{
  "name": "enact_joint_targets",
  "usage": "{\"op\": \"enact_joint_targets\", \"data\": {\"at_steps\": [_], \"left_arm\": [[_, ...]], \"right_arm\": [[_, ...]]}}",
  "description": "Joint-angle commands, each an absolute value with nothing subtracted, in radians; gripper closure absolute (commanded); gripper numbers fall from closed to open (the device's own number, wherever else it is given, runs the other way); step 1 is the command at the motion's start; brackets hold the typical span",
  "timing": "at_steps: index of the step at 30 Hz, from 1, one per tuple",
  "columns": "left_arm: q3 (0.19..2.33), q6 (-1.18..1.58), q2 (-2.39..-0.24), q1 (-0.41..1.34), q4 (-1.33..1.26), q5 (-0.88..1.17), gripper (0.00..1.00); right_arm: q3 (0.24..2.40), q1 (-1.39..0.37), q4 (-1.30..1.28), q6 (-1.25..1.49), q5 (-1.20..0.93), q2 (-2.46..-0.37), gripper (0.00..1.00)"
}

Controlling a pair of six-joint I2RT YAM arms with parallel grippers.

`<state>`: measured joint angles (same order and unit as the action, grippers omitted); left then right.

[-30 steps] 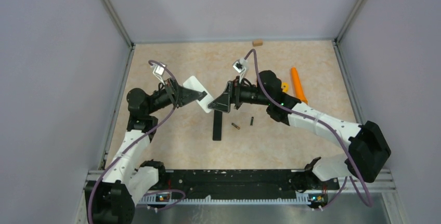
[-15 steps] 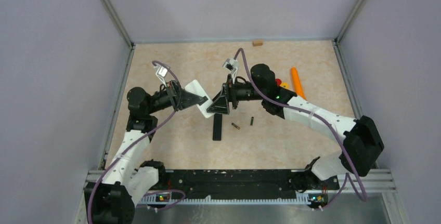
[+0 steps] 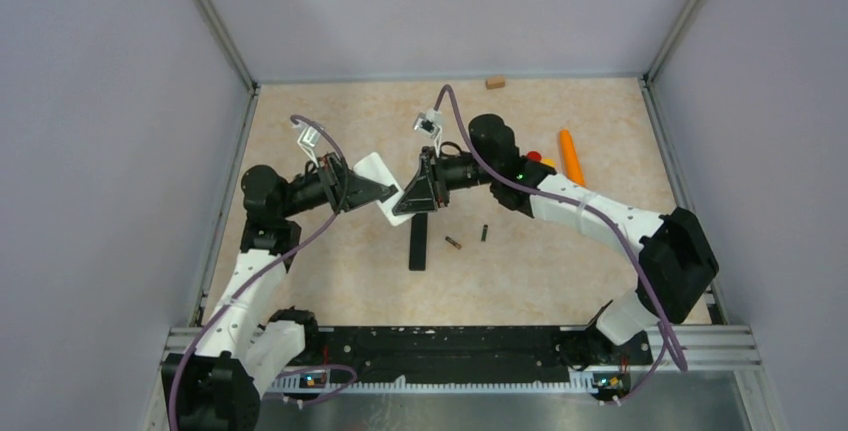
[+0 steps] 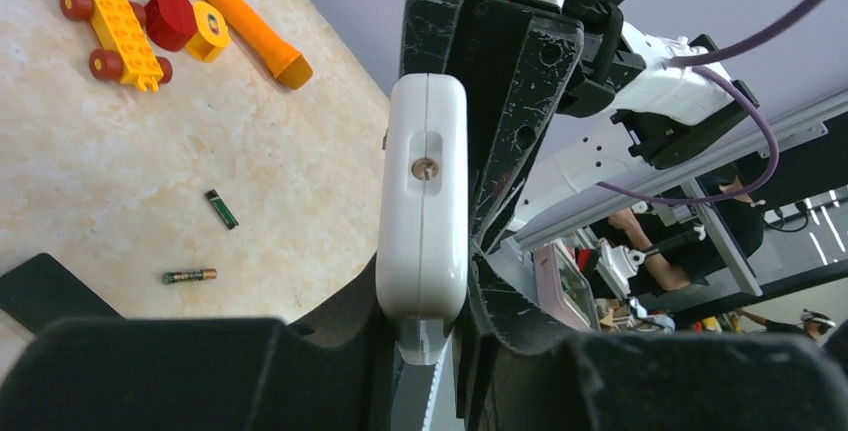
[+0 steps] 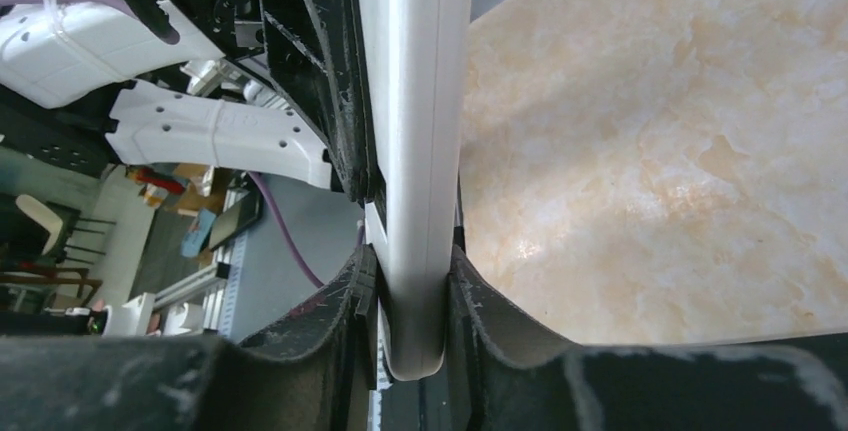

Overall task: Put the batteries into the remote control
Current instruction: Place the remote control at the center of the board.

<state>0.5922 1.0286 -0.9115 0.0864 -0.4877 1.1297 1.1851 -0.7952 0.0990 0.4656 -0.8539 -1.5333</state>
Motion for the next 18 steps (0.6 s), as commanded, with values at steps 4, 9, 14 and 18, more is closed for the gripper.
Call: {"op": "enact_joint_targets", "data": {"at_steps": [4,9,14,18], "left_arm": [[0.628,1.053,-0.885,0.095,-0.52,1.152,1.0],[0.624,1.047,-0.888,0.095,-0.518,1.14,1.0],[0.655,0.938,-0.883,0.095,-0.394,1.074,0.58],[0.708,0.735,-0.869,0.094,-0.105,0.856,0.02]], "right_arm": [[1.098,-0.79,0.451,0.68,-0.65,-1.545,0.88],[1.067,-0.791,0.575,0.74,-0.649,-1.555,0.93],[1.093,-0.789,0.449,0.633,-0.615,-1.525,1.0],[1.133,-0.771,0.231,0.492,-0.475,-1.488,1.0]]}}
